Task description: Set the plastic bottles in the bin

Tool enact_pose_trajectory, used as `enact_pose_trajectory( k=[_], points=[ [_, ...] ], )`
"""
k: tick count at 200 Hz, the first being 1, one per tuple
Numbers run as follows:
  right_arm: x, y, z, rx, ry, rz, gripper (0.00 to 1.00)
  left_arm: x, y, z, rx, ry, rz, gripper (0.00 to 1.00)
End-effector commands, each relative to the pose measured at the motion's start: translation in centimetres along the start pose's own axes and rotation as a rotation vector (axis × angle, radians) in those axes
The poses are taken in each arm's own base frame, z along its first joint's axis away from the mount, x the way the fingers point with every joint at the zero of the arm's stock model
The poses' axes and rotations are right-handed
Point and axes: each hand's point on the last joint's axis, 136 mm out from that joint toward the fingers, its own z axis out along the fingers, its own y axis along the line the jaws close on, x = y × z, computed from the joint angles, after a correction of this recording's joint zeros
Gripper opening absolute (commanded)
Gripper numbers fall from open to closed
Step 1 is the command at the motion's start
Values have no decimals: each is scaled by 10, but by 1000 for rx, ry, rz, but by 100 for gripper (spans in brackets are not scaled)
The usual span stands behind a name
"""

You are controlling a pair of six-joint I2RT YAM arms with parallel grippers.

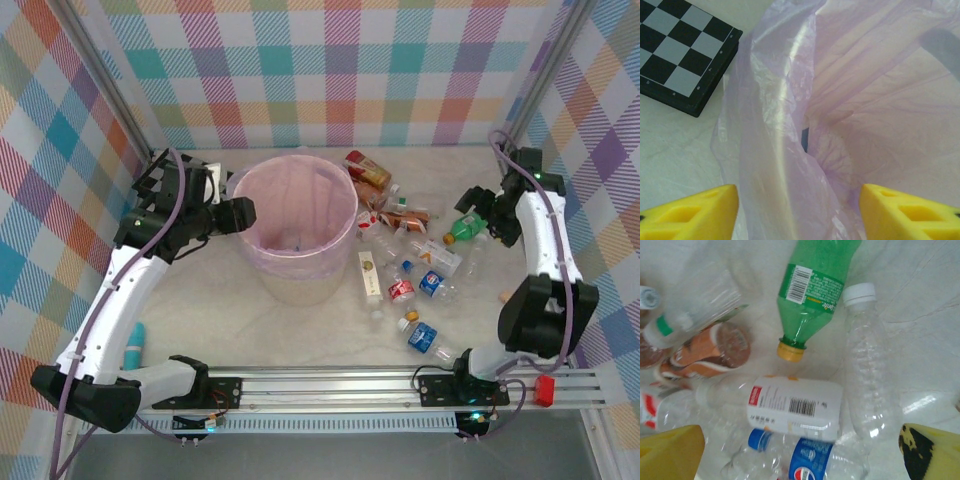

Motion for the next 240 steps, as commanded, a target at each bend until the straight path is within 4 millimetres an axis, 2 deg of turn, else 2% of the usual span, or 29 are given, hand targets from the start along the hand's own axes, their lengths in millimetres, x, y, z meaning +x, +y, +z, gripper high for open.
enact_pose_trajectory(
  k=[1,22,40,66,80,103,135,159,199,240],
  points=[
    [-2,8,18,-50,7,31,99,5,-3,6,20,1,-14,56],
    [-3,-5,41,-8,30,60,100,8,0,8,12,0,-25,49],
    [-18,-10,58,7,9,79,100,10,1,11,7,10,-25,44],
    [-38,-18,70,44,4,111,100,11,2,13,6,13,-27,38],
    [-40,-29,72,85,9,121,97,10,3,12,-2,7,-29,35],
    [-32,-39,75,69,15,137,91,12,5,12,-11,3,-35,29],
    [-4,-49,88,78,84,135,87,12,5,16,-11,10,-37,24],
    [9,-54,101,74,120,147,84,11,5,18,-14,13,-37,21],
    [13,-58,114,76,130,163,76,9,5,17,-18,10,-35,17],
    [11,-63,113,88,112,156,62,7,5,16,-18,3,-39,16]
  ],
)
